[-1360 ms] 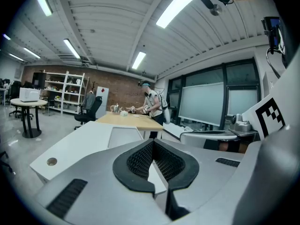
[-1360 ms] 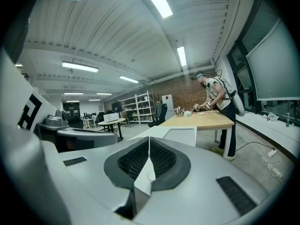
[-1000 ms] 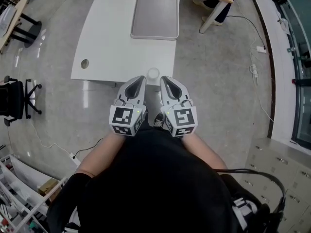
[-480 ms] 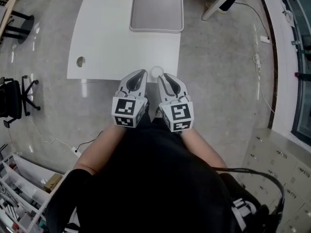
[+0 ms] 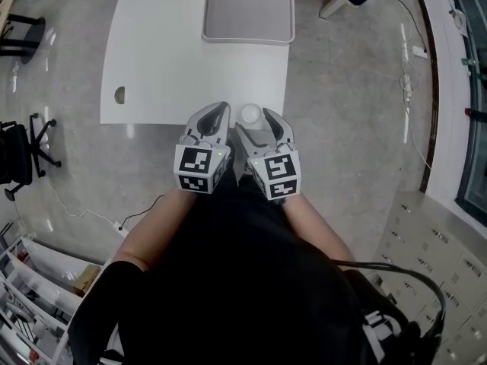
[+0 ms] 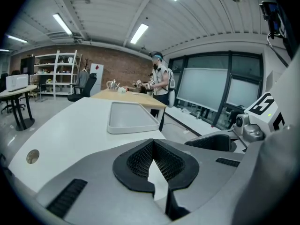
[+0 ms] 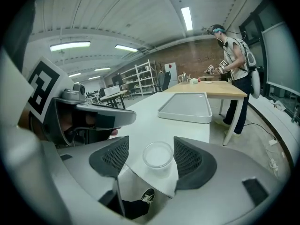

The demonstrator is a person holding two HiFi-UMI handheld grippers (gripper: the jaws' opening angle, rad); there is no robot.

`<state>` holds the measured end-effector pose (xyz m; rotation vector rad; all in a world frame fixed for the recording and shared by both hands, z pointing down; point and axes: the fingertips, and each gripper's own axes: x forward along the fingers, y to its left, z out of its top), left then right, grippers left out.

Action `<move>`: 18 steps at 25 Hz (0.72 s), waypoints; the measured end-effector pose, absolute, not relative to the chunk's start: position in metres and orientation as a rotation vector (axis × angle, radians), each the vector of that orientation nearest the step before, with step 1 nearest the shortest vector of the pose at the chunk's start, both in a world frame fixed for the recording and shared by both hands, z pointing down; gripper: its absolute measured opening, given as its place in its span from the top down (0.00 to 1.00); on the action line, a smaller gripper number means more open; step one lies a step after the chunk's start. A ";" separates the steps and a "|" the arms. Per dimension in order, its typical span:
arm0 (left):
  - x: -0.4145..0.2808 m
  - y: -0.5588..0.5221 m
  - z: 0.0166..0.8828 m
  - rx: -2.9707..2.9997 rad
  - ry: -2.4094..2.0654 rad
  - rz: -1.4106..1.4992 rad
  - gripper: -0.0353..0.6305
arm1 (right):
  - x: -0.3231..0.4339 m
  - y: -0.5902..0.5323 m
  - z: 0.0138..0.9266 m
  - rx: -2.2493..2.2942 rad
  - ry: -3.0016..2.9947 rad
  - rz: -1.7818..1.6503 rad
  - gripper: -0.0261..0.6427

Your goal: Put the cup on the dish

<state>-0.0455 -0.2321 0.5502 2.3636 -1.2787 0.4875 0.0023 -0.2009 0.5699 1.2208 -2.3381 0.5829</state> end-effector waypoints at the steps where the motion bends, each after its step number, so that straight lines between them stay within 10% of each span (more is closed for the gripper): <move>1: -0.047 -0.234 0.554 2.357 -1.276 0.492 0.94 | 0.002 -0.203 0.574 1.219 -2.325 0.576 0.59; 18: -0.050 -0.244 0.590 2.310 -1.195 0.536 0.94 | -0.001 -0.214 0.630 1.197 -2.197 0.614 0.58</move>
